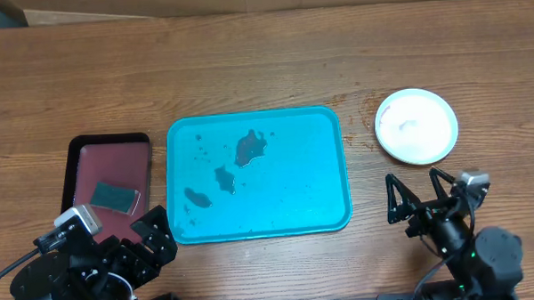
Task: Clean dirty plates on tray and stack at the side
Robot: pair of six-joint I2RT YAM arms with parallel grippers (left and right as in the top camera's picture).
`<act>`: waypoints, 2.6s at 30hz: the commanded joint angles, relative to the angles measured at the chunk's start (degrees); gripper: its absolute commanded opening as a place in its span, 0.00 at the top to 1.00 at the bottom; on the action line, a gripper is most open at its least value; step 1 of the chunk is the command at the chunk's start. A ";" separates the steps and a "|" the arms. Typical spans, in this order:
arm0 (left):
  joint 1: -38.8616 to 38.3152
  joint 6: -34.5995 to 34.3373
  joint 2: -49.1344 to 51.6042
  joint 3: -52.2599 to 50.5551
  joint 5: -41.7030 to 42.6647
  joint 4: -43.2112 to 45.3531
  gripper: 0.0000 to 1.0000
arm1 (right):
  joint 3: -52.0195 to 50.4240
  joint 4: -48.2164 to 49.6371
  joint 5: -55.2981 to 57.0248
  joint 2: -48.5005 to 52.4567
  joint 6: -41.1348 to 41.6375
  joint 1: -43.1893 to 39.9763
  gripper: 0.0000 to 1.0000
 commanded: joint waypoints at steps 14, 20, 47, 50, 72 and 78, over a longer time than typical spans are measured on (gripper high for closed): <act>-0.50 -0.81 -0.66 -0.22 -0.57 0.17 0.00 | -21.27 27.15 -1.09 -8.85 -6.03 -3.58 0.00; -0.50 -0.83 -0.66 -0.22 -0.57 0.20 0.00 | -21.27 24.20 0.00 -8.85 -13.60 -3.96 0.00; -0.50 -0.81 -0.66 -0.22 -0.55 0.20 0.00 | -21.27 23.82 3.30 -8.85 -15.17 -3.96 0.00; -0.50 -0.81 -0.66 -0.22 -0.57 0.20 0.00 | -21.27 23.82 3.30 -8.85 -15.17 -3.96 0.00; -6.14 9.73 -2.64 -7.85 -3.32 4.35 0.00 | -21.27 23.80 3.30 -8.85 -15.15 -3.96 0.00; -11.28 12.31 -9.49 -24.09 -3.58 21.40 0.00 | -21.27 23.80 3.30 -8.85 -15.15 -3.96 0.00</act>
